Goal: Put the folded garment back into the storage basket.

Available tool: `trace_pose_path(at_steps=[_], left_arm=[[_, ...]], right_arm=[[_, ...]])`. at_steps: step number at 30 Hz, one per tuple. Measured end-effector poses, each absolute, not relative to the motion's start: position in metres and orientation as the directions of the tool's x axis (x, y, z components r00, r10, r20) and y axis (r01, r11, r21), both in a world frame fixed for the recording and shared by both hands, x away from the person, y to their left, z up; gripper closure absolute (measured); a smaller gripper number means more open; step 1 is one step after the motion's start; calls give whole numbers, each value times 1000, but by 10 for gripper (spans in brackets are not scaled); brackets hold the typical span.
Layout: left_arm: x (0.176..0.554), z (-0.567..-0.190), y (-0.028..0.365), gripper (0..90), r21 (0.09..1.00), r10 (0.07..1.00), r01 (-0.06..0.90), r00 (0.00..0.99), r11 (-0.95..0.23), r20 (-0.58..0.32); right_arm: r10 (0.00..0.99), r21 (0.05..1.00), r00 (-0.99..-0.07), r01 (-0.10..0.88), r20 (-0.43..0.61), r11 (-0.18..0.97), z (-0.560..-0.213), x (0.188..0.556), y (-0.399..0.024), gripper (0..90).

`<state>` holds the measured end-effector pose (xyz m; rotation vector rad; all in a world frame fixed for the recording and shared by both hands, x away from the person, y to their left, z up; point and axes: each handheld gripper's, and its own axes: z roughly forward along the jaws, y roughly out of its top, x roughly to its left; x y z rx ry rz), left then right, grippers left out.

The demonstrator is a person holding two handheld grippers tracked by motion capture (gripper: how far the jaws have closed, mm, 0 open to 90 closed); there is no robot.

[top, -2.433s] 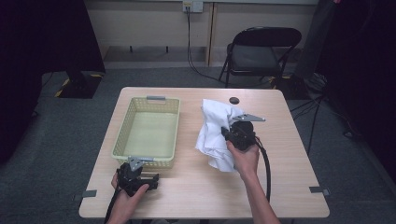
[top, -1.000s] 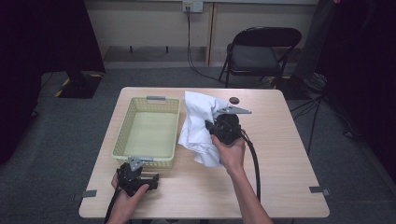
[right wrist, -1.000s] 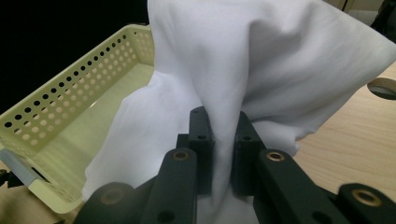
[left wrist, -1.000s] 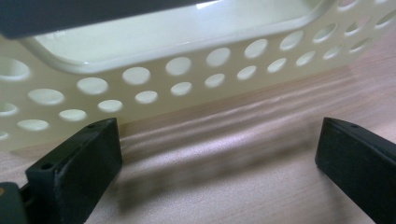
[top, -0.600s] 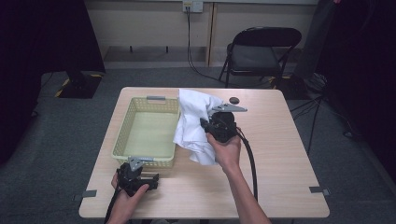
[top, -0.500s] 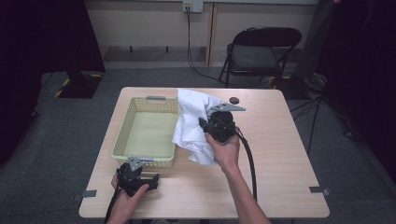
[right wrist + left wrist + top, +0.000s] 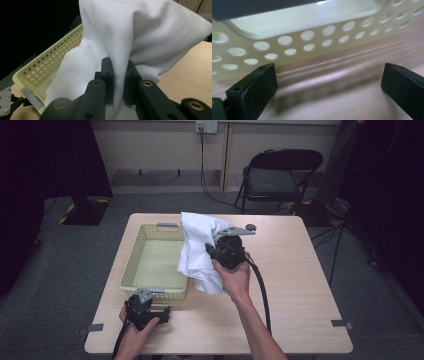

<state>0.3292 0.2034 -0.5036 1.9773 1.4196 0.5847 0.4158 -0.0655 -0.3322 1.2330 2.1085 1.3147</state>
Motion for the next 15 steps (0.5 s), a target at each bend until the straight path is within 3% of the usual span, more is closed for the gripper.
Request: trace_pose_path(at_steps=[15], left_arm=[[329, -504, 203, 0, 710, 947, 669, 320, -222, -5]], right_arm=[[809, 860, -572, 474, 137, 189, -325, 422, -45, 819]])
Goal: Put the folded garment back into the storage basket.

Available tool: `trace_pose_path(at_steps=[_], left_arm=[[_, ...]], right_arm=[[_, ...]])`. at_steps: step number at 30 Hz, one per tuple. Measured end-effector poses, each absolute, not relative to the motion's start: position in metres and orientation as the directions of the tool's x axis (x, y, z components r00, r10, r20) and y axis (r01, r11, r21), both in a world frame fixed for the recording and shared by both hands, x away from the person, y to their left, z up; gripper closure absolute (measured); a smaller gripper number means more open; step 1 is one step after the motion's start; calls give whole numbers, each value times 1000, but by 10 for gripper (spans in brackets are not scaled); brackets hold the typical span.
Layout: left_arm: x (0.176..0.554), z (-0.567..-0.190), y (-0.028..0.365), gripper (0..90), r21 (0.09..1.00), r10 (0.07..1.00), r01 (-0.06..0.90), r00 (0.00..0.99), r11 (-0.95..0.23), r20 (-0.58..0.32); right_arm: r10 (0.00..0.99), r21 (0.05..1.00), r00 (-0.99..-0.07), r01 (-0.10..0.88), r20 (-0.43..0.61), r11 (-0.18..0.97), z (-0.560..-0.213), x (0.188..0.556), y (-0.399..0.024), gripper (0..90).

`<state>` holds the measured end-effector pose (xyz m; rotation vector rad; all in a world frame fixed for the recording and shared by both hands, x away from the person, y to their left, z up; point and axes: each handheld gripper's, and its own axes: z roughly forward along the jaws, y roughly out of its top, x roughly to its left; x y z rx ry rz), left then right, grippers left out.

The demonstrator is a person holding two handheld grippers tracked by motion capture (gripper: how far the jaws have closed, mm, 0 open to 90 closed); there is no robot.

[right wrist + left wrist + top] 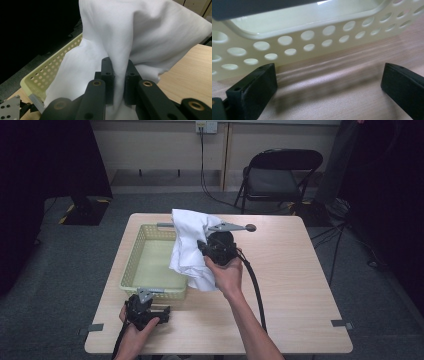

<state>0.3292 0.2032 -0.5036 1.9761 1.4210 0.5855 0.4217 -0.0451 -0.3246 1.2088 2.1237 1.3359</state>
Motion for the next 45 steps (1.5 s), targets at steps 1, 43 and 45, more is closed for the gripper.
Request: trace_pose_path(at_steps=[1, 43, 45], left_arm=[[329, -504, 203, 0, 710, 947, 668, 320, -222, -5], [329, -504, 203, 0, 710, 948, 669, 317, -220, -6], [329, -504, 203, 0, 710, 948, 669, 318, -220, -6]], right_arm=[[809, 859, -573, 475, 135, 193, -324, 422, -43, 819], [783, 849, -605, 484, 148, 213, -328, 453, 24, 819], [781, 848, -607, 485, 151, 213, -328, 455, 27, 819]])
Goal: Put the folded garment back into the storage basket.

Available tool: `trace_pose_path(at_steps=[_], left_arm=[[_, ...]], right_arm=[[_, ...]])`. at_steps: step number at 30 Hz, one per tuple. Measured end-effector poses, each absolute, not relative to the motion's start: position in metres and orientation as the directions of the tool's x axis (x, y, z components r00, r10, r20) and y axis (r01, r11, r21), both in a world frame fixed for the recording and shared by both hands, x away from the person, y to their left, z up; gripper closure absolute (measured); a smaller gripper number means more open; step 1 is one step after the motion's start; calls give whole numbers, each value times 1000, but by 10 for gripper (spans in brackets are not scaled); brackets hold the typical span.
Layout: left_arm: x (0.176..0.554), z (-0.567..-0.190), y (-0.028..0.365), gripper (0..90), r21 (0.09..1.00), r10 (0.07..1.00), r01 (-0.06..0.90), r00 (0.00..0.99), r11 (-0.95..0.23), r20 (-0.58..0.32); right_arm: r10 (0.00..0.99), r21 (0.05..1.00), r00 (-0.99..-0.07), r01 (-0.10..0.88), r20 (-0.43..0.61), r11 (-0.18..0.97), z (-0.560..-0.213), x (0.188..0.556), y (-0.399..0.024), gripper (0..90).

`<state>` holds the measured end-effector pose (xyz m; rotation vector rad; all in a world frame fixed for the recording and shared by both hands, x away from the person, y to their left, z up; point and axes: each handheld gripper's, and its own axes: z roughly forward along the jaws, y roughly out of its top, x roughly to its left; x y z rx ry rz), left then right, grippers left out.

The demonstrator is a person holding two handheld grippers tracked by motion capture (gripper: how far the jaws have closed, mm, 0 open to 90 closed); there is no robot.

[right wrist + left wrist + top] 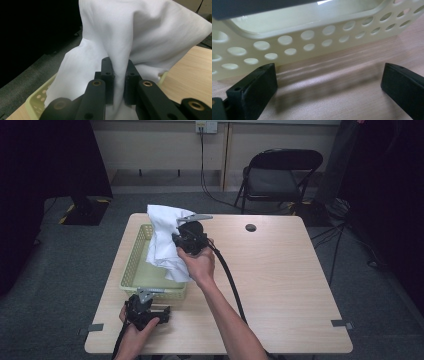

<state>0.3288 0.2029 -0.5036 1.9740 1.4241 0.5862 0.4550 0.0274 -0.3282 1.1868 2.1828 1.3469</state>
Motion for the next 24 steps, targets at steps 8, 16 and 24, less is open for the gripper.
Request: trace_pose_path(at_steps=[8, 16, 24], left_arm=[[329, -504, 203, 0, 710, 948, 669, 318, -220, -6], [329, -504, 203, 0, 710, 948, 669, 317, -220, -6], [329, -504, 203, 0, 710, 948, 669, 318, -220, -6]], right_arm=[[781, 846, -604, 491, 158, 208, -332, 462, 40, 819], [788, 838, -592, 507, 170, 200, -340, 470, 51, 819], [794, 825, -579, 531, 184, 195, -353, 479, 66, 819]])
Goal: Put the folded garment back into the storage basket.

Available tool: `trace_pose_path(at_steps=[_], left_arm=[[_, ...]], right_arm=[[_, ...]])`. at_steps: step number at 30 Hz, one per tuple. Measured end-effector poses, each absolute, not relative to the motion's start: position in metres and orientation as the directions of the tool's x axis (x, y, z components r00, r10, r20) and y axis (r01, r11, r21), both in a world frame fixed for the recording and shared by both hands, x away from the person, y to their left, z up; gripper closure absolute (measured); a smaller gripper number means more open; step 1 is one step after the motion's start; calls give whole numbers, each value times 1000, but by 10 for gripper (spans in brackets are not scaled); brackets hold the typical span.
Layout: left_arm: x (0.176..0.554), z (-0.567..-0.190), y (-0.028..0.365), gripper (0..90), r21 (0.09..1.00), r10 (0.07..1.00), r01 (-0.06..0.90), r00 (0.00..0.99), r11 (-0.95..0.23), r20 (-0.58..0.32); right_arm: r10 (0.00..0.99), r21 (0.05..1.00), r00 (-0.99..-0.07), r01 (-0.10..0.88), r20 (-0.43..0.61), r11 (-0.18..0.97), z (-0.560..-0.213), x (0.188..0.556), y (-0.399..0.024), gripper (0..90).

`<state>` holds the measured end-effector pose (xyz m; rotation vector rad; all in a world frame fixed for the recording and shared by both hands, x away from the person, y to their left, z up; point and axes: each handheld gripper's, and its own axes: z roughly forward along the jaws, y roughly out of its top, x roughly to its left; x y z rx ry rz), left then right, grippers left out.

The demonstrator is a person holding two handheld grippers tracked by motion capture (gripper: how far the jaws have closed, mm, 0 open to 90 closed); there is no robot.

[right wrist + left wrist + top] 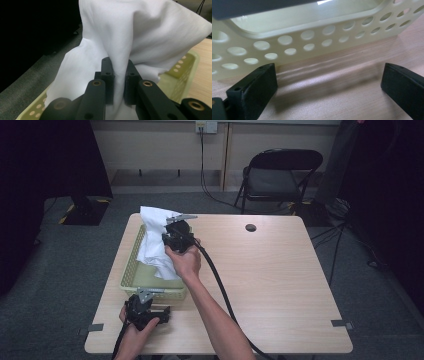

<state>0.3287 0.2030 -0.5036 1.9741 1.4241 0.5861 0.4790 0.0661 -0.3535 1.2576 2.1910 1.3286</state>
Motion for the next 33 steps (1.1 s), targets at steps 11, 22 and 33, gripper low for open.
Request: trace_pose_path(at_steps=[11, 22, 33], left_arm=[[329, -504, 203, 0, 710, 948, 669, 318, -220, -7], [329, -504, 203, 0, 710, 948, 669, 318, -220, -7], [328, -504, 203, 0, 710, 947, 668, 321, -222, -6]], right_arm=[[800, 810, -569, 551, 190, 200, -371, 482, 84, 818], [807, 804, -562, 558, 182, 207, -383, 483, 91, 818], [817, 794, -547, 572, 183, 206, -393, 486, 93, 818]])
